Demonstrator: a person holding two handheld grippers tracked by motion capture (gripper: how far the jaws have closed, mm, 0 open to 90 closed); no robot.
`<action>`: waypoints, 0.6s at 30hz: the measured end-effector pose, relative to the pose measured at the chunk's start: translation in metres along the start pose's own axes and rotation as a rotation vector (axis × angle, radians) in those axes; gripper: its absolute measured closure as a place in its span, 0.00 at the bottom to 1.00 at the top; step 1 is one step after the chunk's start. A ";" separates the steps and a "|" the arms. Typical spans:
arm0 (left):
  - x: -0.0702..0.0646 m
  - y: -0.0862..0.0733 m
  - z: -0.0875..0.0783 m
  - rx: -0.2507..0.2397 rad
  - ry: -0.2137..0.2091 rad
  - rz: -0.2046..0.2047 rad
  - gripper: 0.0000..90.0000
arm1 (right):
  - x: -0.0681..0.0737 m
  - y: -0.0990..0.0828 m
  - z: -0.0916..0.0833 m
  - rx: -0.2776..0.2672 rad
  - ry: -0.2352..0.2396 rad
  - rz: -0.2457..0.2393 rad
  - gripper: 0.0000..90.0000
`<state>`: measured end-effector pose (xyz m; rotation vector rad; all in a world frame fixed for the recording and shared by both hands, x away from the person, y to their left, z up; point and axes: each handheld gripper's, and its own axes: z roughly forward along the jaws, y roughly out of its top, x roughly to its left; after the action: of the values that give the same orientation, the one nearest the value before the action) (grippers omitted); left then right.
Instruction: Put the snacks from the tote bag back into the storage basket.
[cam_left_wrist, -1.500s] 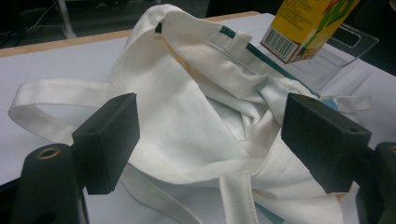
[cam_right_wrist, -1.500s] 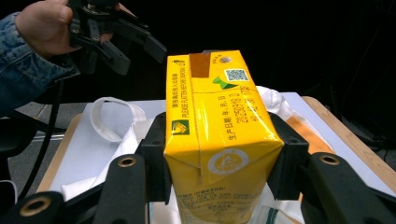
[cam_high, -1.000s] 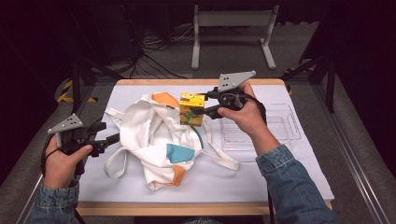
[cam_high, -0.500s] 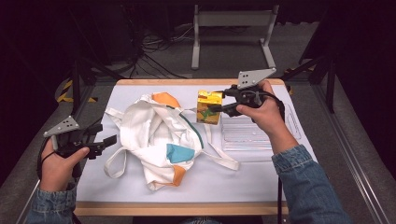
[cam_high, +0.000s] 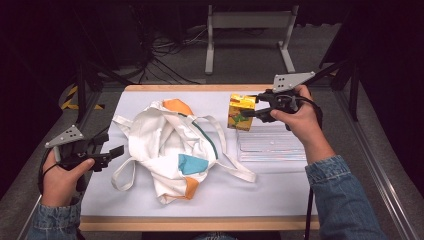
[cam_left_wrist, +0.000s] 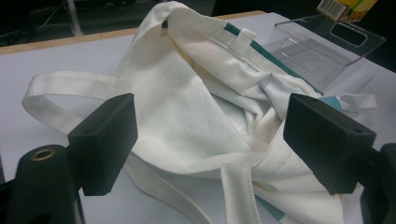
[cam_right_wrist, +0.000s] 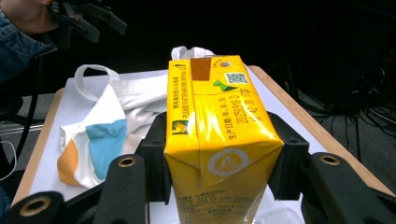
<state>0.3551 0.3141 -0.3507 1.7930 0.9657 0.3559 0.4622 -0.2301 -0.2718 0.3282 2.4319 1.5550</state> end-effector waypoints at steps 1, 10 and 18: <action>0.000 0.000 0.000 -0.001 0.000 0.000 0.21 | -0.003 -0.004 -0.005 0.005 -0.004 0.005 0.57; 0.000 0.000 0.000 0.000 -0.001 0.000 0.21 | -0.010 -0.017 -0.019 0.006 -0.008 0.015 0.57; 0.000 0.000 0.002 0.008 -0.002 0.000 0.20 | -0.015 -0.034 -0.022 0.025 -0.013 0.035 0.57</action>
<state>0.3562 0.3127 -0.3516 1.8004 0.9672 0.3508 0.4676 -0.2678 -0.2922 0.3870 2.4498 1.5331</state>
